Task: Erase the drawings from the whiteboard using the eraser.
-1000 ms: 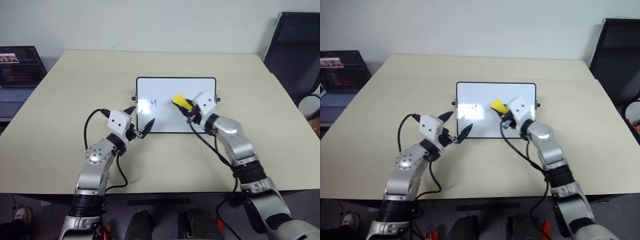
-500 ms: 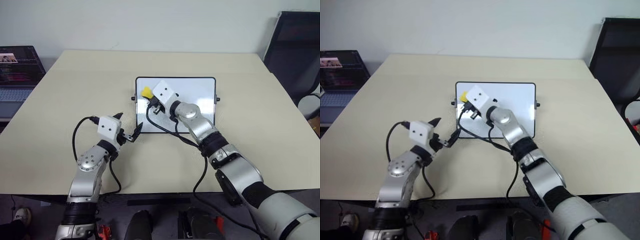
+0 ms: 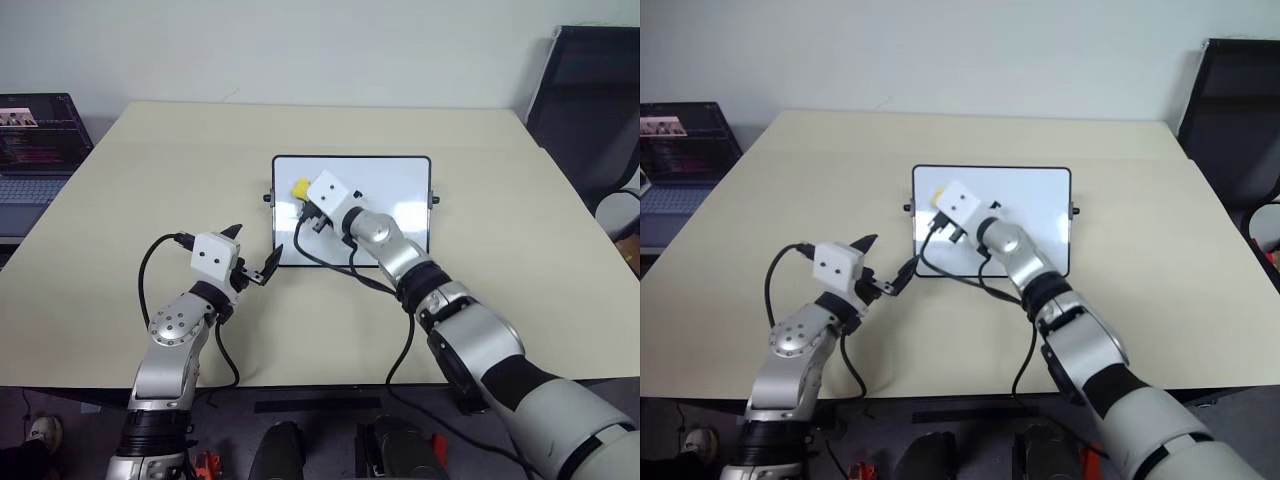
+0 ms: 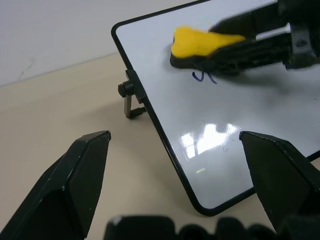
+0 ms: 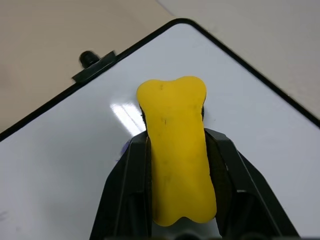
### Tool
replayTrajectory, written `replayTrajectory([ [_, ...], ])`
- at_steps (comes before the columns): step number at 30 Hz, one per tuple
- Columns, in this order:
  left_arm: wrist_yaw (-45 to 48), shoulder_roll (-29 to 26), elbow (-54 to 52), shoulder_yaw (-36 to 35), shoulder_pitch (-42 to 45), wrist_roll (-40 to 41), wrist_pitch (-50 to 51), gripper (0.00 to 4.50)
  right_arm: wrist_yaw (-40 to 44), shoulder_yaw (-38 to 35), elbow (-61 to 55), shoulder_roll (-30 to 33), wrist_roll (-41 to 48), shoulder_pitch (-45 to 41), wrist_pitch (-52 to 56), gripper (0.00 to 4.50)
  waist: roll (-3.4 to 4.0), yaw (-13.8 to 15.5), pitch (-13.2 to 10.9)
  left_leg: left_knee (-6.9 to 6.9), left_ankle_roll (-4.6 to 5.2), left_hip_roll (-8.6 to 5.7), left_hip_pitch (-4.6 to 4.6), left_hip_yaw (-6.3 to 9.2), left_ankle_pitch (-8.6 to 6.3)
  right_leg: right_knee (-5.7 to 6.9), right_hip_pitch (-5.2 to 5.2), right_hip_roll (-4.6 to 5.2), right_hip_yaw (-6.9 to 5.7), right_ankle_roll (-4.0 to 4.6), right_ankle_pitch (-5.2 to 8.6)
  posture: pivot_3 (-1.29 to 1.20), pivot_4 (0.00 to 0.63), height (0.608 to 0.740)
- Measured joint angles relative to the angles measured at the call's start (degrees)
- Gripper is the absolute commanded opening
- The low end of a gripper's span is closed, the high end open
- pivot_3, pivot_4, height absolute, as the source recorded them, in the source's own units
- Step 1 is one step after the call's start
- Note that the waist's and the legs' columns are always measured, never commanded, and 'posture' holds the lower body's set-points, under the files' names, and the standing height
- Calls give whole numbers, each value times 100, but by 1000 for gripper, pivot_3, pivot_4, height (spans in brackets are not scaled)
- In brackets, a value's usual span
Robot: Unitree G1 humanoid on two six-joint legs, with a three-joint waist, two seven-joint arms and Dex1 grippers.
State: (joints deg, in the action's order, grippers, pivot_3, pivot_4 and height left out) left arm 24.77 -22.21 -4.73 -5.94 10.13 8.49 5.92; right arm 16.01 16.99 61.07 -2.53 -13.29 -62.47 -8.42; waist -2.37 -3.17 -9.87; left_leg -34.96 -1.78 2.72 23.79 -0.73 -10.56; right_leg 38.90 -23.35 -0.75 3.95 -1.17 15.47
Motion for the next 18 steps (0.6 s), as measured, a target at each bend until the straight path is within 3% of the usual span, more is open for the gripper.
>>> replayTrajectory([
  [8, 82, -13, 3, 0, 6, 12, -19, 4500, 676, 643, -1065, 16, -341, 1154, 82, 1126, 1, -3, 5, -1, 4, 1, -24, 9, 4, 10, 16, 0, -1, 2, -1, 0, 150, 740],
  [12, 90, -12, 4, 20, 38, 11, -19, 4500, 675, 562, -900, 91, -316, 889, 164, 1126, 6, 32, 1, -2, 12, 1, -24, 10, 9, 10, 17, 1, -2, 12, 2, 0, 150, 740],
  [18, 109, -9, 24, 116, 120, 10, -17, 4500, -70, -63, -241, 329, -120, -11, 125, 1126, 6, 77, -1, -2, 17, -1, -17, -1, 13, 4, 14, 6, -1, 18, 5, 0, 150, 740],
])
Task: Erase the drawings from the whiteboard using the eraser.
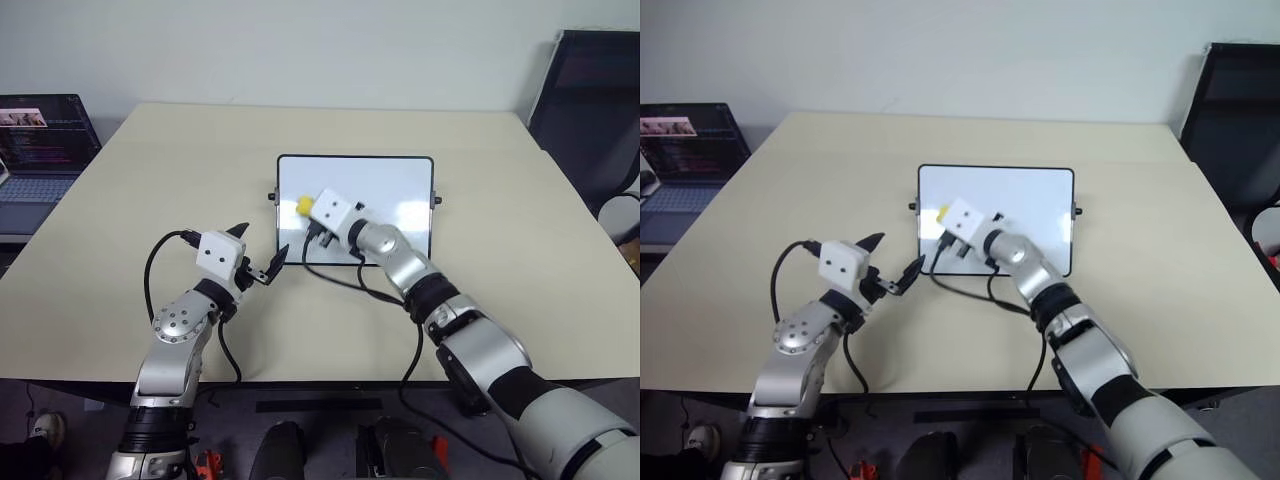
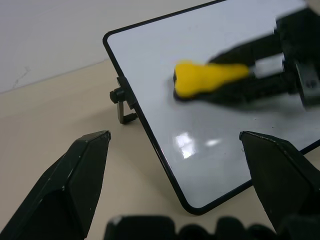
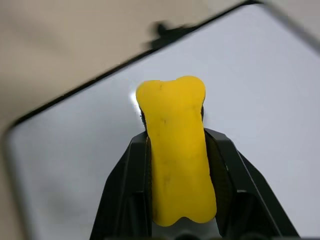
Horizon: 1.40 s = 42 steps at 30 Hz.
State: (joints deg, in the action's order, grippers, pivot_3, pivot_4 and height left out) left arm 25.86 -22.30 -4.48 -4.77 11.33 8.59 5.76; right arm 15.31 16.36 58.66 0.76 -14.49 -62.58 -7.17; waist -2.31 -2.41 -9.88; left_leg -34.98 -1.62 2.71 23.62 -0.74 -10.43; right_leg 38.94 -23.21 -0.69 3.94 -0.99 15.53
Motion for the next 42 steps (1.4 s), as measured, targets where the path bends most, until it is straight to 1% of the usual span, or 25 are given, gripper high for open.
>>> replayTrajectory([
  [1, 0, 0, 2, 0, 32, 0, 0, 4500, -152, -73, 57, 6, 1, -59, -32, 1126, 0, 0, 0, 0, 0, 0, 5, 2, 0, -2, -3, 0, 1, -15, -7, 0, 150, 740],
  [3, 3, 0, 2, 1, 49, 0, 0, 4500, -389, -162, 160, 11, -3, -142, -105, 1126, 0, 0, 0, 3, -1, 0, 15, 4, -1, -2, -10, -1, 0, -14, -6, 0, 150, 740],
  [7, 5, 0, 3, 5, 48, 1, 0, 4500, -570, -172, 203, 14, -15, -122, -200, 1126, 0, 12, 0, 4, -1, 0, 19, 11, -1, -4, -11, 0, -4, -14, -4, 0, 150, 740],
  [11, 4, 1, 7, 13, 49, 1, 2, 4500, -603, -186, -218, 20, 0, 268, -216, 1126, 0, 21, 0, 2, -1, 1, 19, 9, -1, -5, -9, 2, -2, -17, -4, 0, 150, 740],
  [14, 6, 4, 10, 43, 53, 2, 3, 4500, -389, -253, -727, 58, 128, 647, -148, 1126, 0, 19, 0, 4, -1, 1, 21, 9, -1, -6, -11, 1, -3, -17, -3, 0, 150, 740],
  [17, 16, 6, 18, 53, 62, 11, 7, 4500, 22, -363, -1578, 171, 390, 1170, 199, 1126, 2, 21, -2, 6, -1, 4, 29, 12, -1, -8, -17, 0, -6, -18, -2, 0, 150, 740],
  [22, 93, 2, 54, 50, 77, 26, 4, 4500, 659, -653, -4248, 557, 1034, 2480, 1913, 1126, 5, 45, -5, 9, -5, 7, 54, 13, -4, -9, -38, 2, -5, -22, 1, 0, 150, 740],
  [25, 113, 5, 65, 50, 80, 29, -1, 4500, 847, -826, -5596, 782, 1334, 3000, 2815, 1126, 5, 42, -5, 9, -6, 5, 53, 11, -5, -9, -40, 1, -5, -23, 2, 0, 150, 740],
  [28, 127, 10, 83, 53, 84, 29, -2, 4500, 840, -900, -6337, 912, 1475, 3293, 3381, 1126, 5, 25, -5, 8, -7, 1, 45, 7, -5, -8, -38, 1, -5, -22, 2, 0, 150, 740],
  [33, 242, 15, 295, 71, 279, 29, -21, 4500, 661, -908, -6563, 919, 1534, 3377, 3709, 1126, 4, 13, -5, 8, -6, -4, 40, 3, -5, -7, -37, -15, -6, -18, 2, 0, 150, 740],
  [39, 378, 3, 577, 71, 503, 28, -137, 4500, 435, -913, -6557, 895, 1535, 3336, 3737, 1126, 2, 14, -6, 9, -11, -5, 46, -5, -8, -19, -38, -15, -8, -21, 2, 0, 150, 740],
  [42, 426, 1, 696, 72, 563, 28, -150, 4500, 270, -1057, -6558, 909, 1535, 3264, 3697, 1126, 2, 19, -6, 9, -11, -5, 47, -3, -8, -19, -38, -15, -8, -21, 2, 0, 150, 740],
])
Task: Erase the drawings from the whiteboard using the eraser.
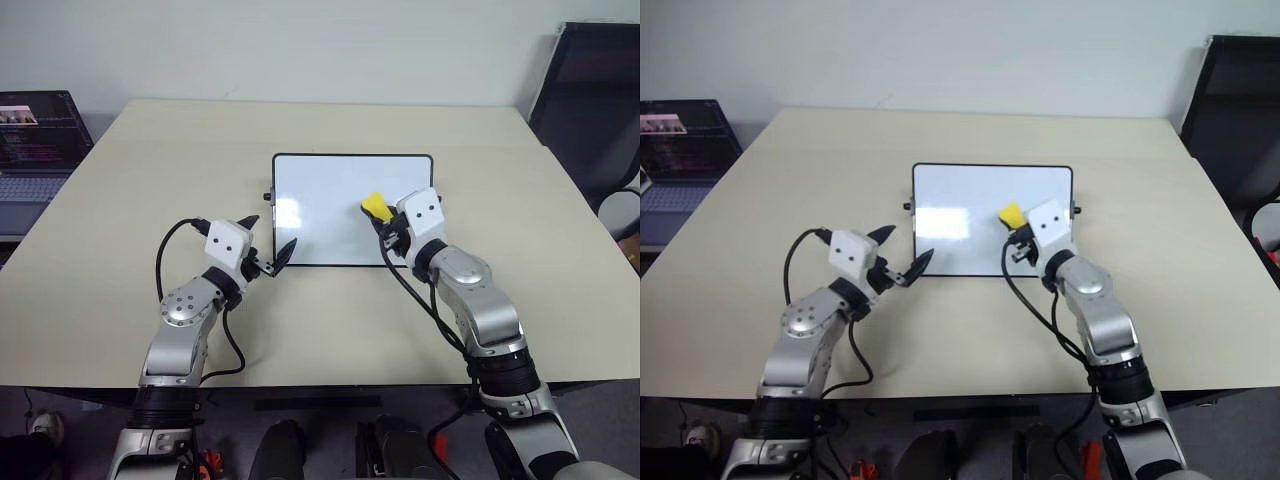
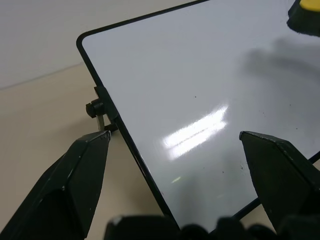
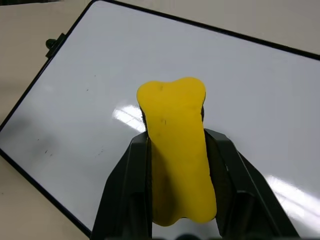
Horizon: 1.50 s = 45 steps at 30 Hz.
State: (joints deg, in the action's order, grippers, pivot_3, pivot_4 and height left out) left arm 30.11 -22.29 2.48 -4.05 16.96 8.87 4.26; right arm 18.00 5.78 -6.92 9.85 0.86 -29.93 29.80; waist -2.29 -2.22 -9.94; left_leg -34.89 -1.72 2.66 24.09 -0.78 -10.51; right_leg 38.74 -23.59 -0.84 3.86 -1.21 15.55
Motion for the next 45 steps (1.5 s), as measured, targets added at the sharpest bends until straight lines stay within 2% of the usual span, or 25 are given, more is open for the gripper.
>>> replayTrajectory([
  [6, 129, -80, 12, -2, 34, 0, -9, 4500, -571, -687, -10, 389, -176, 215, -198, 1126, -2, 35, 1, 0, -1, 0, 2, 1, -1, -6, 2, 2, 4, 0, 0, 0, 150, 740],
  [10, 194, -97, 11, 20, 30, 0, 13, 4500, -677, -755, -14, 425, -187, 493, -192, 1126, 1, 4, -1, 2, -1, 0, 1, -8, -1, -2, -3, 0, 6, -1, 0, 0, 150, 740],
  [16, 379, -54, 276, 206, 473, -4, -75, 4500, -934, -871, -471, 533, -266, 712, 72, 1126, 1, 18, -1, 0, -1, -3, 1, -5, -1, 1, -3, -4, 3, -1, 0, 0, 150, 740],
  [21, 1234, 14, 61, 550, 769, 523, 217, 4500, -1152, -1401, -578, 800, -375, 1037, 536, 1126, 0, 41, -1, 0, -2, -8, 8, -11, -1, -9, -2, 3, 0, -10, 0, 0, 150, 740],
  [28, 2563, -22, -595, 1314, 833, 1145, 777, 4500, -1122, -1558, -551, 817, -297, 1160, 1140, 1126, 1, -48, -2, 0, -2, -5, -7, -10, -1, 6, -1, -8, 6, -7, 1, 0, 150, 740],
  [35, 3174, -147, -345, 1391, 787, 1076, 573, 4500, -962, -1668, -396, 806, 30, 1147, 1828, 1126, 3, -94, -2, -1, -1, -7, -10, -12, -1, 8, 0, -8, 8, -6, 2, 0, 150, 740],
  [45, 3164, 20, 380, 1593, 811, 457, -370, 4500, -968, -1825, -61, 773, 323, 1136, 2005, 1126, 4, -88, -3, 0, -1, -7, -9, -12, -1, 4, 3, -7, 9, -7, 2, 0, 150, 740],
])
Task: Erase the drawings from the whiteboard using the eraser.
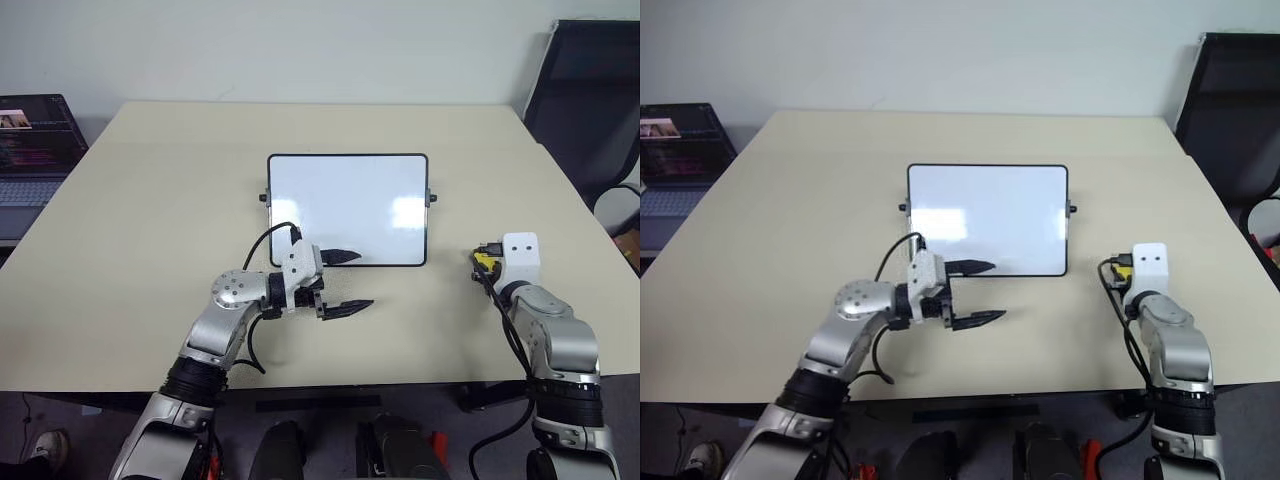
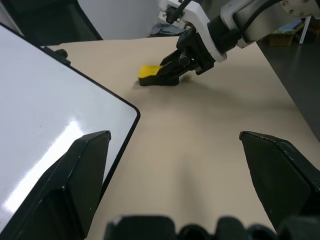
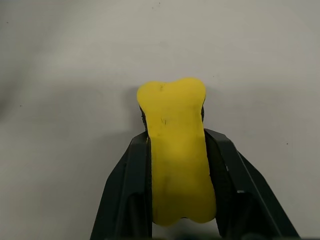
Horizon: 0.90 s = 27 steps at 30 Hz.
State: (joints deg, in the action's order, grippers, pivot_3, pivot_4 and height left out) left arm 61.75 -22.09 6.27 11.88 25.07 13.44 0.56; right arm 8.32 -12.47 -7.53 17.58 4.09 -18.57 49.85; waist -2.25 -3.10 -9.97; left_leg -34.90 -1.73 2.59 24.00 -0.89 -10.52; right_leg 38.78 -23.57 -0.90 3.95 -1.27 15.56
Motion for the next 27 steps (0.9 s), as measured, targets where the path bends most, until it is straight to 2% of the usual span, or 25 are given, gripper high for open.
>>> replayTrajectory([
  [11, -75, 125, 260, 1, 304, -63, 15, 4500, -54, 2, 50, 3, 110, -41, 7, 1126, 0, -4, 0, -1, 0, 0, -1, 0, 0, 2, 1, -1, 0, -1, -1, 0, 150, 740],
  [21, -112, 105, 201, 0, 303, -60, 57, 4500, -83, -3, 62, 28, 176, -57, 80, 4405, 0, -6, 0, -1, 0, 0, -2, 0, 0, 3, 1, -1, 0, -1, -1, 0, 150, 740],
  [27, -112, 94, 179, 0, 303, -59, 87, 4500, -140, -31, 61, -15, 197, -74, 105, 4458, 0, -5, 0, -1, 0, 0, -2, 0, 0, 4, 1, -1, 0, -1, -1, 0, 150, 740],
])
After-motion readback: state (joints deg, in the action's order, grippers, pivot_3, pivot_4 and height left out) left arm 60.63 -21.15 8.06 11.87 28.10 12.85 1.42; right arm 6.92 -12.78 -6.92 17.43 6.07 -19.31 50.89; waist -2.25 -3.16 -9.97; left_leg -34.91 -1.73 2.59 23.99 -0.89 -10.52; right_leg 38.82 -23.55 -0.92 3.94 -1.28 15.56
